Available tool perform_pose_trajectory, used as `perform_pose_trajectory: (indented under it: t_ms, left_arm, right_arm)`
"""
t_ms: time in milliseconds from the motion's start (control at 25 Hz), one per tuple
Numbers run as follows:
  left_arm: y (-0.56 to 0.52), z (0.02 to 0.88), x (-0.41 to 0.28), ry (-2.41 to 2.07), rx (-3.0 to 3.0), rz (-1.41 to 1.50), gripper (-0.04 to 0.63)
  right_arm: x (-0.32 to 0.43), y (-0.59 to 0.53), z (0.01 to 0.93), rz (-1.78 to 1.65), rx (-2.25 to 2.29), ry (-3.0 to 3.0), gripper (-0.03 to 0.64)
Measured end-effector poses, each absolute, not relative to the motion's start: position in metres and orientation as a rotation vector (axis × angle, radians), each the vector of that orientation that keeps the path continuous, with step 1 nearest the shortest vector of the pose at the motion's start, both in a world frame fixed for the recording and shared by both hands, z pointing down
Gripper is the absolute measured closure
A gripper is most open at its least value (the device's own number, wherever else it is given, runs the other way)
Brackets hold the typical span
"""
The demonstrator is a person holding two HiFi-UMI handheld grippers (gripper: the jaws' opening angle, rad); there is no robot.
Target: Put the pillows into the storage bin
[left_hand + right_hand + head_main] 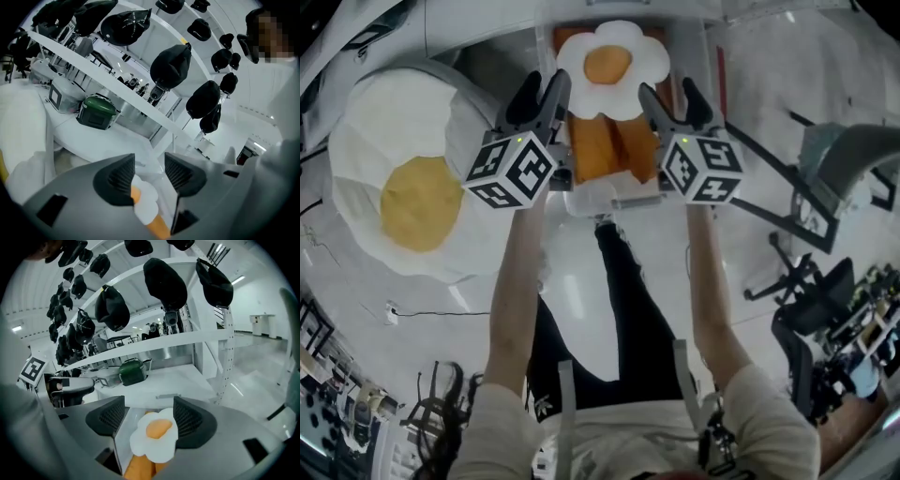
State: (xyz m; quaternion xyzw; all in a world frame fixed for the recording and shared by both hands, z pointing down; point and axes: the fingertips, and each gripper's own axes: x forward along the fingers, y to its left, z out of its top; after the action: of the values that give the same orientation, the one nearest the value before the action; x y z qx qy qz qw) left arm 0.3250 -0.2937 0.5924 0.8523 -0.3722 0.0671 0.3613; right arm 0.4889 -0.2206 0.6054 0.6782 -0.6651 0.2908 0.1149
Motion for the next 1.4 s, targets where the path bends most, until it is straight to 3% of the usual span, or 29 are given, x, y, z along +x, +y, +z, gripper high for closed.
perform_pose_trajectory:
  t_ms: [320,560,680,840,1120,1400]
  left_arm:
    - [-0.317,0.538,0.286,-1.015,2.18,0.012,0.416]
    - [-0.326,0.408,0.261,-1.102,2.308,-0.081,0.42]
    - [-0.31,0.341,0.23,-1.191,2.367,-0.083,0.469]
    - [-0.297,0.285,0.157,-1.394,2.492,-0.048,0.57]
    - [-0.207,0.16,0.117,-1.6,2.588,-0.117,0.588]
    - [-0.169,0.107,0.147,-1.673,2.513,-0.168,0.588]
  right_arm:
    - [0.445,-0.25,0.557,0.726,1.908,-2.043,0.324]
    - [0.4,-0.276,0.42,0.501,1.855,-2.198,0.324]
    - [0.364,-0.271,0.346,0.403,1.806,-2.275,0.332]
    - [0.286,-0.265,0.294,0.292,1.811,-2.376,0.412]
    - [0.233,-0.199,0.191,0.136,1.769,-2.42,0.595]
    - [0.26,-0.154,0.125,0.043,1.691,-2.449,0.609]
